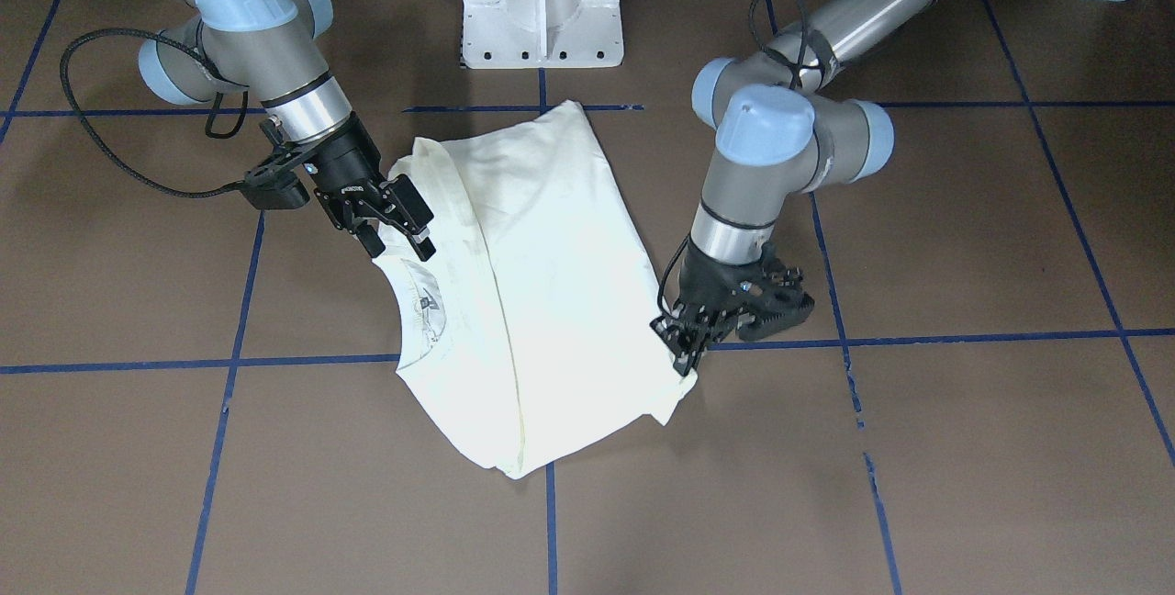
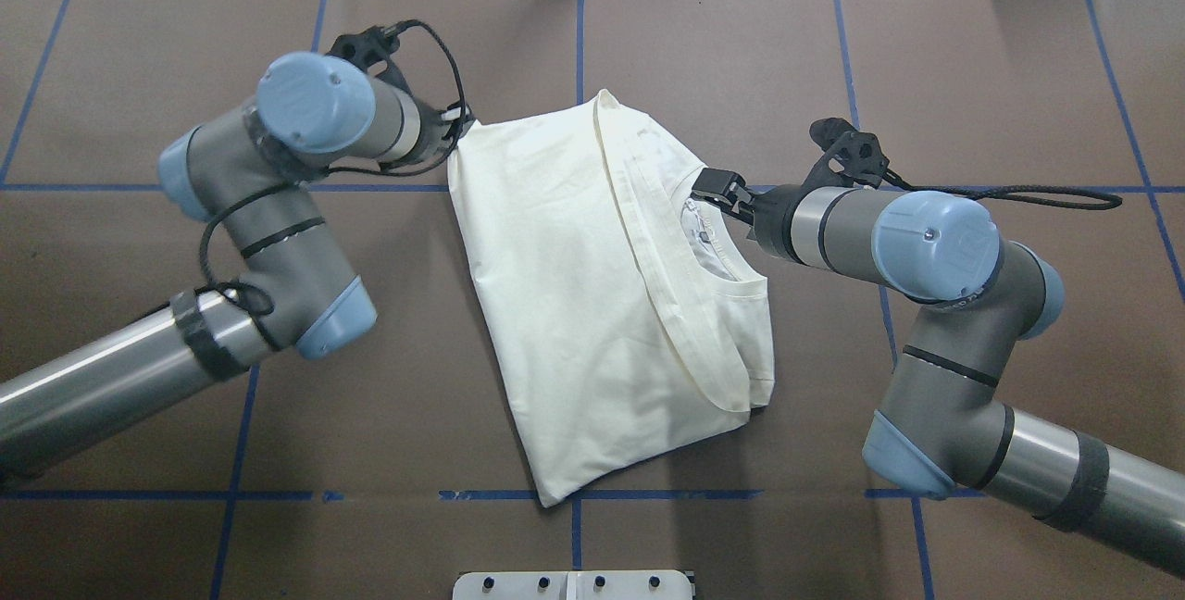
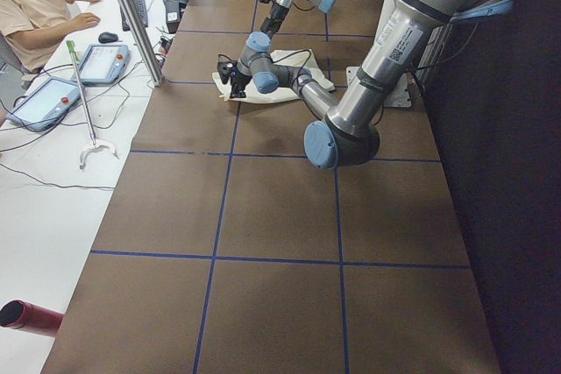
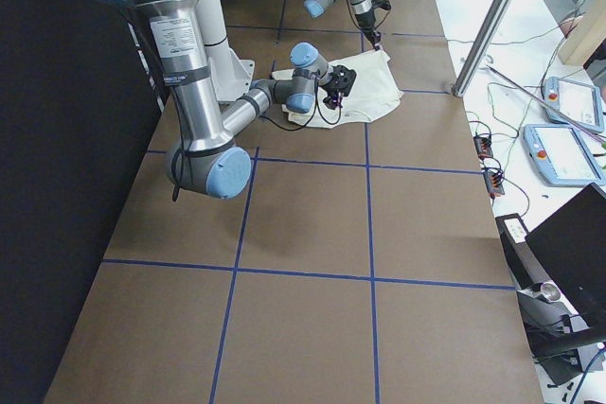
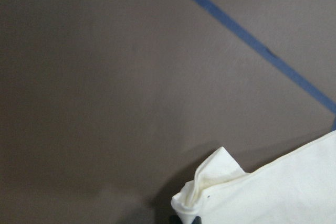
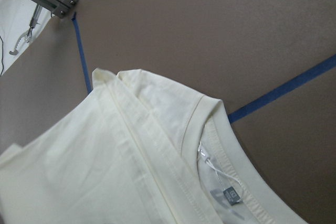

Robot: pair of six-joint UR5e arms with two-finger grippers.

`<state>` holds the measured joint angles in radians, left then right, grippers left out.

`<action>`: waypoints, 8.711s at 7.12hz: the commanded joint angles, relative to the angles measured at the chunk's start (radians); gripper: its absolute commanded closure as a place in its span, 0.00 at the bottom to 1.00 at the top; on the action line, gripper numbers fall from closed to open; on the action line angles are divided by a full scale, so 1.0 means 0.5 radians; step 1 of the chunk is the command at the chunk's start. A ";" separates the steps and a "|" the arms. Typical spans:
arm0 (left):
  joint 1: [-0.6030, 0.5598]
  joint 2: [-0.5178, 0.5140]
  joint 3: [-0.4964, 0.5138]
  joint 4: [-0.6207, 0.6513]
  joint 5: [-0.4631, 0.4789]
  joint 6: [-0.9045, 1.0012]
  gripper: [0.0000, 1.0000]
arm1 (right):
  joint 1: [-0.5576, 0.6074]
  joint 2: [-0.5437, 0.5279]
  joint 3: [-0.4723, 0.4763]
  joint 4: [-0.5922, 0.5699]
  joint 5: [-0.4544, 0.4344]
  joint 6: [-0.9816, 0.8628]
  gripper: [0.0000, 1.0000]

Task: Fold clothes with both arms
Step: 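Fold the shirt side over with the right gripper while the left gripper lifts away, then press the folded shirt flat with the right gripper near the collar, then move both grippers to the shirt end nearest the robot, then grasp the near corners of the folded shirt with both grippers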

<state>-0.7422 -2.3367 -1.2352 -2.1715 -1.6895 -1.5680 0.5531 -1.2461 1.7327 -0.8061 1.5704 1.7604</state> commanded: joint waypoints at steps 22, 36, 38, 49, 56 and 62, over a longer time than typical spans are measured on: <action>-0.120 0.381 -0.487 -0.394 -0.318 0.157 0.01 | -0.373 0.356 0.219 -1.744 -0.008 -1.160 0.16; -0.108 0.391 -0.481 -0.394 -0.318 0.160 0.01 | -0.560 0.323 0.035 -1.155 -0.180 0.443 0.49; -0.105 0.394 -0.481 -0.394 -0.318 0.157 0.01 | -0.575 0.326 0.041 -1.158 -0.199 0.455 1.00; 0.133 0.439 -0.636 -0.373 -0.303 -0.165 0.02 | -0.526 0.226 0.289 -1.152 -0.144 0.428 1.00; 0.920 0.820 -1.177 0.367 0.191 -0.677 0.04 | -0.539 0.145 0.394 -1.149 -0.137 0.428 1.00; 0.929 0.845 -1.184 0.370 0.198 -0.684 0.36 | -0.536 0.142 0.397 -1.149 -0.140 0.431 1.00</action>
<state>-0.2774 -1.9157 -1.8273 -1.9871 -1.5902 -1.9097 0.2853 -1.1748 1.9299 -1.3806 1.5014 1.9745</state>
